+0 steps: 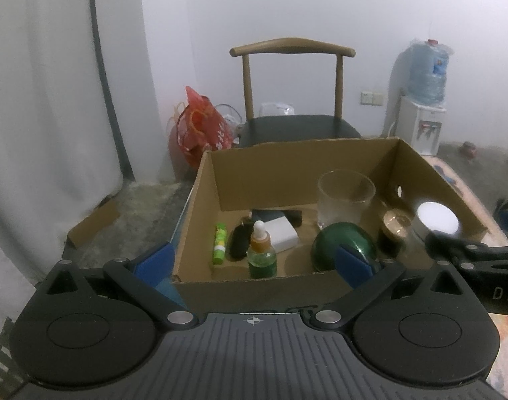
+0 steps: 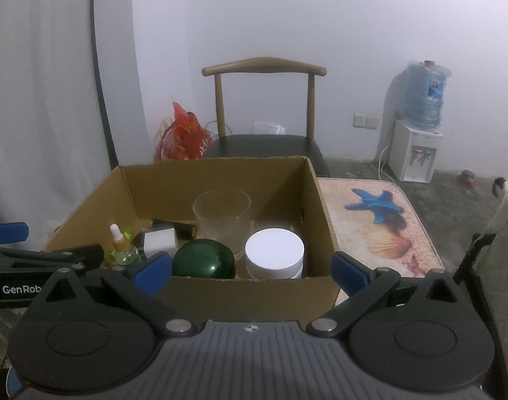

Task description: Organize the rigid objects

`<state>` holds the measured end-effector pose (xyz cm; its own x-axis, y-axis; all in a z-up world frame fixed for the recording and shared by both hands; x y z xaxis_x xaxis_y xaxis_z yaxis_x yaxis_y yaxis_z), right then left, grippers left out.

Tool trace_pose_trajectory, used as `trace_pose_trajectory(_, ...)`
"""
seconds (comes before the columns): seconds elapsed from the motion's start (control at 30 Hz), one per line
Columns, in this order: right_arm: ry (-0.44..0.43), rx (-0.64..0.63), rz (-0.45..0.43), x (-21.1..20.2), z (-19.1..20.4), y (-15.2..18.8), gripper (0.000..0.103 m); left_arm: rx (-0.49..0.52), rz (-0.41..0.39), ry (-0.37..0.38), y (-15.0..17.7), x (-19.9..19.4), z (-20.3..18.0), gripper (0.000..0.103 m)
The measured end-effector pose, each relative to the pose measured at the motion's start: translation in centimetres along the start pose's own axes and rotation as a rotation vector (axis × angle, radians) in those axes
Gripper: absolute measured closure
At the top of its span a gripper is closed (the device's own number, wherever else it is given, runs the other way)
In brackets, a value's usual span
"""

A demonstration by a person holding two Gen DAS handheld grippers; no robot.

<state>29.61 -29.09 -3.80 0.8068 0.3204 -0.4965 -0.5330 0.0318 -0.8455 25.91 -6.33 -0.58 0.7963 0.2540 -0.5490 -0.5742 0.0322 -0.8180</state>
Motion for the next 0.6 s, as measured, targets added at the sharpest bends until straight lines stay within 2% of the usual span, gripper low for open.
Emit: trace_pose_trajectory(0.6,-0.005,0.0,0.009,0.37,0.41,0.0,0.0,-0.006,0.009,-0.013,0.1,0.16,0.26,0.0)
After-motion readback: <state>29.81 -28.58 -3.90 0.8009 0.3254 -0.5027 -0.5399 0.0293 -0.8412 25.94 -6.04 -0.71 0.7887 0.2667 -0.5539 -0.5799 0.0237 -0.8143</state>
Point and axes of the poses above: each gripper's, at about its wrist camera, not at the fingertips, and x roughly the way its jaws point, z to its left, y to its underside, the point moved 9 cm from there along x, roughly the way its jaws point, and after that the axes turned 8 degrees about -y, right-handed, at the moved point
